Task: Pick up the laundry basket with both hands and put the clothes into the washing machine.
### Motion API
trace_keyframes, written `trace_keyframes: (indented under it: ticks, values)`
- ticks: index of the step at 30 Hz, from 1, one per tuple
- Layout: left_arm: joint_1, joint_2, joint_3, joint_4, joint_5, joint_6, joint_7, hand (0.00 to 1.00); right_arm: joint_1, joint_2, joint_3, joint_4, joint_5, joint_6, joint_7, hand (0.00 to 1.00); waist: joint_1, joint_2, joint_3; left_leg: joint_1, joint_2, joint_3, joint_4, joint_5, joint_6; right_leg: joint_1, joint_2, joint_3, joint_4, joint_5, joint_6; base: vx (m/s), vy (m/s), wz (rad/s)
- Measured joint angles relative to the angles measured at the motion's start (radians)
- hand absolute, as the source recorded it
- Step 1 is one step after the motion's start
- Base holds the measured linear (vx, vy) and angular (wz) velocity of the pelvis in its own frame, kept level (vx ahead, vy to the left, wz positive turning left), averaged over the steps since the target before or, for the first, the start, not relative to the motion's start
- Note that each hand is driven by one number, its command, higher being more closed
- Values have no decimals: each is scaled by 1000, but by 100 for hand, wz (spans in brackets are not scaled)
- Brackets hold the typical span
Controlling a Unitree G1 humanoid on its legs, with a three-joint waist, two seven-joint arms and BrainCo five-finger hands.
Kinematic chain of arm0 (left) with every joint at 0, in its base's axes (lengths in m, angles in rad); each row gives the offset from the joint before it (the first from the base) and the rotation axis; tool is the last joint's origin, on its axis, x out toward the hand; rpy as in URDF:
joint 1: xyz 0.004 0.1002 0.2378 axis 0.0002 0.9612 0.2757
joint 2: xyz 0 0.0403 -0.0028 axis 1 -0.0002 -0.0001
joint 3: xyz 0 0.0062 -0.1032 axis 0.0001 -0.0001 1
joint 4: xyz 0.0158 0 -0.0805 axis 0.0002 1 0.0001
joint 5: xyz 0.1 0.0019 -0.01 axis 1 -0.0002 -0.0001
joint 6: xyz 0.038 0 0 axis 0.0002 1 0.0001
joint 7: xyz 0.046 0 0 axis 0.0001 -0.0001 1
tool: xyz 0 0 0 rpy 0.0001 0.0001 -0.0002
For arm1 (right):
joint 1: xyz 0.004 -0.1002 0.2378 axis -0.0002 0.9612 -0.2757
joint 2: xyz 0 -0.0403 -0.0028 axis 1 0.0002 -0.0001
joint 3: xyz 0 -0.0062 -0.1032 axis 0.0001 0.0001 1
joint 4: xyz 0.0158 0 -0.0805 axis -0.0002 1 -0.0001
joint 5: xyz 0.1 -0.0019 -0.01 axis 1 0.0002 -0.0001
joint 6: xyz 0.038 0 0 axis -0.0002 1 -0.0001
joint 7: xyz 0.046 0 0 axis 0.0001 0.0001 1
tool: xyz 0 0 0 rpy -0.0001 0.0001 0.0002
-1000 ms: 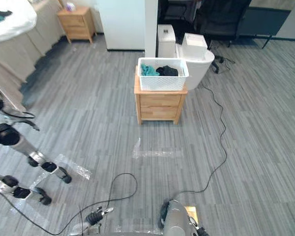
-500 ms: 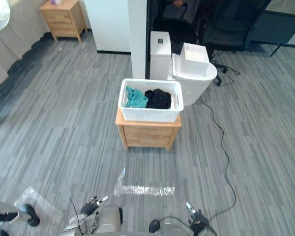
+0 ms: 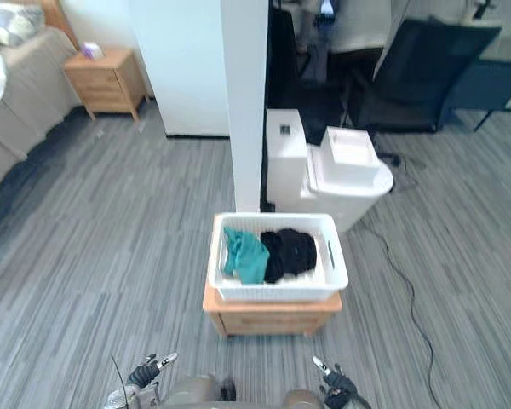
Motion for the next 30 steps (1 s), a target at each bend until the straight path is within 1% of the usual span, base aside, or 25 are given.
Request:
trace_keyframes:
  ticks: [1,2,3,4,5,6,7,8,9,10,11,12,13,14,16,18,19,20,23,24,25,26,28,29,30]
  values:
    - [-1,-3,-9,0,0,0,0,0,13,-3,-45,-2,0,-4,-1,0,-5,14,4,59,1,-14,-57,0,0,-5,-44,-76,-90,-27,-36,303,-44,34]
    - [-6,-9,-8,0,0,0,0,0,15,-9,-74,-1,1,-1,-2,0,-16,9,0,93,5,-31,-91,1,-6,-15,-59,-103,-221,-35,-39,268,-83,44]
    - [-8,-9,-9,0,0,0,0,0,15,-10,-83,-1,1,1,-2,0,-21,7,-2,98,10,-42,-99,2,-15,-15,-60,-109,-312,-32,-37,288,-199,56]
    - [-12,-9,-10,1,0,-1,0,0,16,-8,-92,1,2,2,-2,0,-28,7,-9,98,21,-65,-113,-3,-39,-13,-52,-102,-515,-5,-28,181,-158,51]
    - [-16,-8,-10,2,1,-1,-1,0,20,-5,-100,4,2,3,-2,0,-28,4,-10,98,25,-77,-118,-8,-52,-13,-49,-90,-600,31,-32,244,-295,49]
    - [-20,-8,-10,9,1,-1,0,0,24,0,-110,16,4,4,-2,0,-29,-8,-14,93,23,-90,-117,-12,-68,-14,-47,-73,-673,99,-32,153,-247,49]
    - [-23,0,-6,23,4,0,0,0,40,17,-123,30,7,15,-2,0,-27,-41,-24,90,23,-115,-116,-29,-104,-1,-46,-34,-744,202,26,218,-399,45]
    - [-20,-7,-3,37,3,1,-1,0,43,20,-129,31,7,21,-2,0,-22,-28,-32,91,44,-126,-119,-33,-122,23,-25,-36,-777,186,29,163,-345,38]
    - [-17,-18,7,41,11,1,-1,0,54,17,-129,31,6,24,-3,0,-19,-16,-40,89,76,-140,-141,-25,-147,51,8,-73,-852,181,20,185,-383,15]
    - [-17,-21,9,44,18,1,-1,0,52,15,-128,29,6,24,-2,0,-21,-12,-44,91,86,-144,-154,-18,-158,66,20,-84,-887,178,14,144,-265,16]
    - [-18,-27,11,54,21,1,-2,0,49,8,-128,28,5,24,-2,0,-27,1,-52,92,96,-149,-166,-11,-168,79,40,-95,-923,189,-2,133,-224,16]
    - [-17,-30,12,60,23,1,-3,0,49,3,-126,27,5,24,-2,0,-30,8,-58,97,111,-154,-181,-5,-178,90,58,-111,-943,194,-9,93,-181,20]
    - [-13,-29,13,68,25,1,-3,0,51,0,-117,27,2,24,-1,0,-36,10,-60,107,130,-161,-197,0,-187,112,79,-118,-965,196,-13,67,-214,18]
    - [-4,-29,21,70,26,0,-3,0,52,-3,-109,27,-1,23,-1,0,-44,6,-72,111,142,-166,-208,3,-195,124,92,-128,-982,197,-16,34,-161,16]
    - [0,-28,25,71,29,0,-3,0,55,-8,-108,27,-3,22,0,0,-43,-2,-88,109,149,-166,-219,8,-201,127,103,-133,-1005,207,-28,24,-88,1]
    - [-1,-22,32,71,29,-2,-3,0,55,-6,-108,27,-3,21,0,0,-43,-7,-94,107,150,-163,-222,9,-204,131,106,-133,-1022,214,-30,4,-21,-2]
    - [-1,-16,33,71,29,-2,-3,0,59,-4,-108,27,-2,22,0,0,-43,-16,-94,106,149,-160,-223,9,-204,134,106,-133,-1032,218,-28,0,0,0]
    - [1,-9,33,71,28,-3,-2,0,60,-4,-108,27,2,22,0,0,-43,-20,-96,104,146,-158,-224,9,-204,134,106,-132,-1038,220,-27,0,0,0]
    - [18,-3,32,47,8,-3,-1,0,83,-3,-104,9,54,16,-3,0,-44,-28,-103,104,138,-154,-227,9,-204,137,105,-129,-1054,226,-24,3,5,-4]
    - [61,-4,32,-39,-25,-4,-1,0,110,4,-99,-55,92,13,-5,0,-44,-24,-108,95,136,-144,-231,9,-204,122,103,-120,-1057,231,-23,5,23,-14]
    - [83,-4,34,-90,-36,-4,-1,0,122,8,-99,-95,103,11,-8,0,-45,-26,-114,86,135,-142,-232,9,-204,114,102,-117,-1060,234,-23,-2,27,-22]
    - [152,-4,37,-259,-71,-5,-3,0,163,16,-99,-235,124,3,-19,0,-45,-24,-135,50,132,-138,-235,8,-203,78,102,-109,-1068,241,-24,3,13,-15]
    - [207,-7,70,-418,-99,-7,-8,0,194,13,-111,-385,128,-8,-31,0,-46,-20,-148,26,130,-137,-238,9,-203,52,101,-107,-1068,243,-23,29,8,-8]
    - [243,-8,107,-536,-120,-12,-21,0,212,5,-125,-515,127,-16,-45,0,-45,-16,-151,24,130,-136,-240,9,-202,48,101,-107,-1069,243,-23,64,8,-2]
    - [261,-7,124,-588,-122,-15,-22,0,218,0,-134,-570,126,-21,-48,0,-45,-10,-154,24,131,-135,-240,9,-202,47,102,-106,-1069,243,-23,90,14,-4]
